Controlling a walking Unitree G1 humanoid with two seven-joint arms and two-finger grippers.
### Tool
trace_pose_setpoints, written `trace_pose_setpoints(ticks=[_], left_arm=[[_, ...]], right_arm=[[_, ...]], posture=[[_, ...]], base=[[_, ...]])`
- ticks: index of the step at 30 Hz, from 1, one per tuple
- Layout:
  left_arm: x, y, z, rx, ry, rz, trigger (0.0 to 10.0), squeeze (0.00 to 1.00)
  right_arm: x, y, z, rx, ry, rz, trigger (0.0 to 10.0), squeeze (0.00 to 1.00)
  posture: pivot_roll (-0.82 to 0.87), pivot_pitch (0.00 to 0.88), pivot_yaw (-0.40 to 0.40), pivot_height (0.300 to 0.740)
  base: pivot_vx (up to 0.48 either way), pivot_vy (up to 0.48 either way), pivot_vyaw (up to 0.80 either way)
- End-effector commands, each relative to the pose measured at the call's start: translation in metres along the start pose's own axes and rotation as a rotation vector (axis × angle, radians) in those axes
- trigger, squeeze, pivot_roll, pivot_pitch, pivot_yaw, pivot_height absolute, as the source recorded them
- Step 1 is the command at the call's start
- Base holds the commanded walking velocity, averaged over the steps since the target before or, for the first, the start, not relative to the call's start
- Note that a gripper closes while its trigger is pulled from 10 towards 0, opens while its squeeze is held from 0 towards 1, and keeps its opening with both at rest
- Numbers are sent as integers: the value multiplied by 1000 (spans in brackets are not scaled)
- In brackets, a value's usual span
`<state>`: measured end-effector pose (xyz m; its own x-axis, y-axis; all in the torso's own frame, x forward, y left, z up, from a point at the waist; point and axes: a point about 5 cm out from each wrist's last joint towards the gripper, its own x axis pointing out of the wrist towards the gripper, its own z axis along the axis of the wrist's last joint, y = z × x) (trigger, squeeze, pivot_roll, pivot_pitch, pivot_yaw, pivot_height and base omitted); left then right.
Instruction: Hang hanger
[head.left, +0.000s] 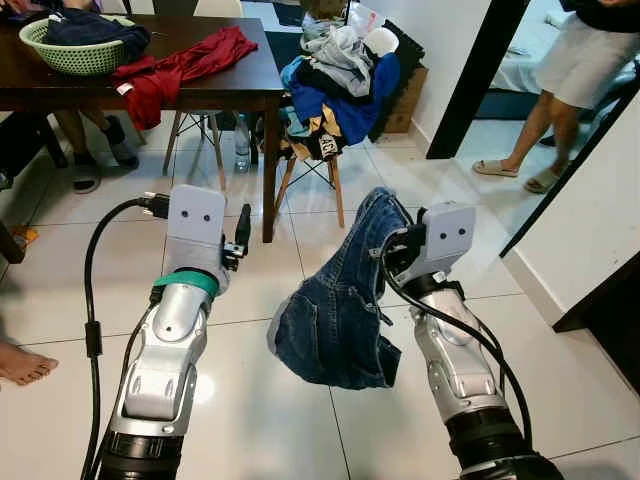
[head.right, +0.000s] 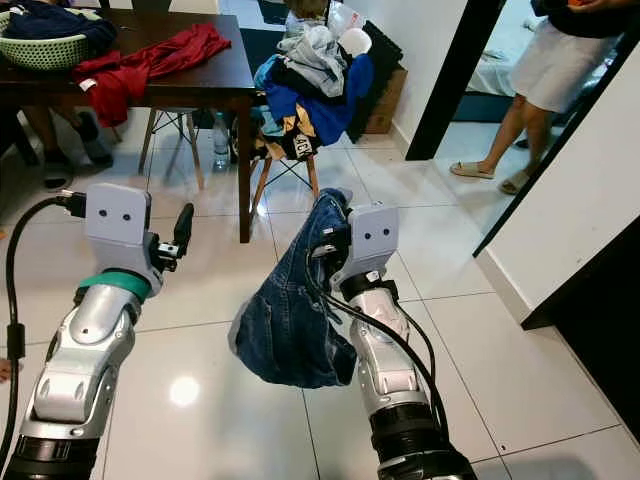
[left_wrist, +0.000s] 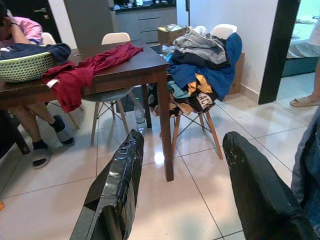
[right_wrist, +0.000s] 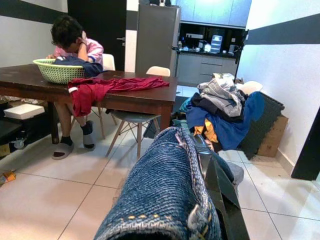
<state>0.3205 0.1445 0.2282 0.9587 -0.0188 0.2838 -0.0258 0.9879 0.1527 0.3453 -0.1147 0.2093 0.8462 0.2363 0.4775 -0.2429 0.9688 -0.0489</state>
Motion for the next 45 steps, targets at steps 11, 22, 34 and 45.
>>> trace_pose_setpoints(ticks=[11,22,34,45], left_arm=[[1,-4,0,6,-3,-16,10000,0],[5,-8,2,-8,-20,-25,10000,0],[5,-12,1,-18,-27,-23,10000,0],[5,-12,0,-21,-27,-16,10000,0]], right_arm=[[3,2,5,-3,-23,4,10000,0],[-3,-2,3,-8,-10,-10,10000,0],[-2,-5,2,-21,-2,3,10000,0],[-1,-5,1,-31,10,13,10000,0]], posture=[[48,108,-26,740],[23,105,-21,740],[24,96,-37,740],[27,93,-47,740]], base=[[0,0,0],[70,0,0],[463,0,0],[461,0,0]])
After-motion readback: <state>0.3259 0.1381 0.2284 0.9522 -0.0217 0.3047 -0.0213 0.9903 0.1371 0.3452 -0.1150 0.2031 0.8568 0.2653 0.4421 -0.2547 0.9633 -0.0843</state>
